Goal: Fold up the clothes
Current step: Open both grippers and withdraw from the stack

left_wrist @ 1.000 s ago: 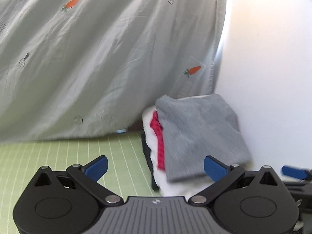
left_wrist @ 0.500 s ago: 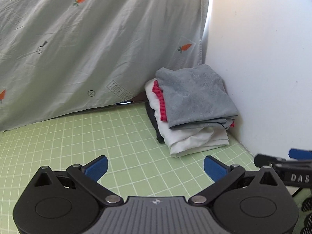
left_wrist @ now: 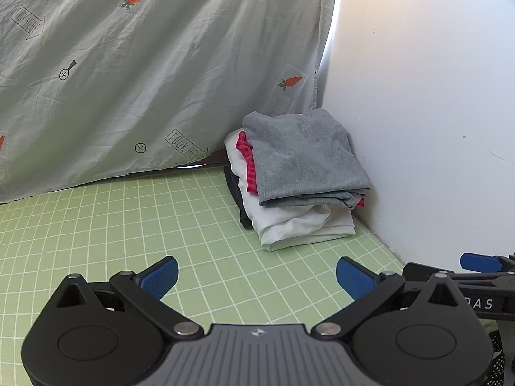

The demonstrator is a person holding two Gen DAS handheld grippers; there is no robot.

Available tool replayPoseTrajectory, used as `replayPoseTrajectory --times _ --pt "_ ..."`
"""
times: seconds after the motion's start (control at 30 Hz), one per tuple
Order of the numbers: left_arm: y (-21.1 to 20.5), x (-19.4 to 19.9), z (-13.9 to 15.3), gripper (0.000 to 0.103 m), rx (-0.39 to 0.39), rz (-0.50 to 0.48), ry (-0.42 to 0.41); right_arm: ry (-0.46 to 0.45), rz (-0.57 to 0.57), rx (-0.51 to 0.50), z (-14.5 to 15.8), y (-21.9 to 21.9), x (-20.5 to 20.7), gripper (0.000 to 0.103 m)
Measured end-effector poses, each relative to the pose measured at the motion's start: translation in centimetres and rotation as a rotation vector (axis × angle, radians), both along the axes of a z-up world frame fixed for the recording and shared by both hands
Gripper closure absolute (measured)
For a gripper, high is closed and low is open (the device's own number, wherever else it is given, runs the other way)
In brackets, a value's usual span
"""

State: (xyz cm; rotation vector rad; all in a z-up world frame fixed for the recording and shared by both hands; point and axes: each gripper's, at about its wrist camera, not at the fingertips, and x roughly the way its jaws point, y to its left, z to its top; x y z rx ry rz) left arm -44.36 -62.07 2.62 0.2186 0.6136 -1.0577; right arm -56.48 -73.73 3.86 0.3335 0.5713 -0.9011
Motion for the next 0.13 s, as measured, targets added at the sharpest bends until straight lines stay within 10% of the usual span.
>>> replayPoseTrajectory --times 0.13 --pt "0.01 -0.18 0.04 0.000 0.002 -0.011 0.006 -0.008 -0.005 -0.004 0.20 0.29 -0.30 0.000"
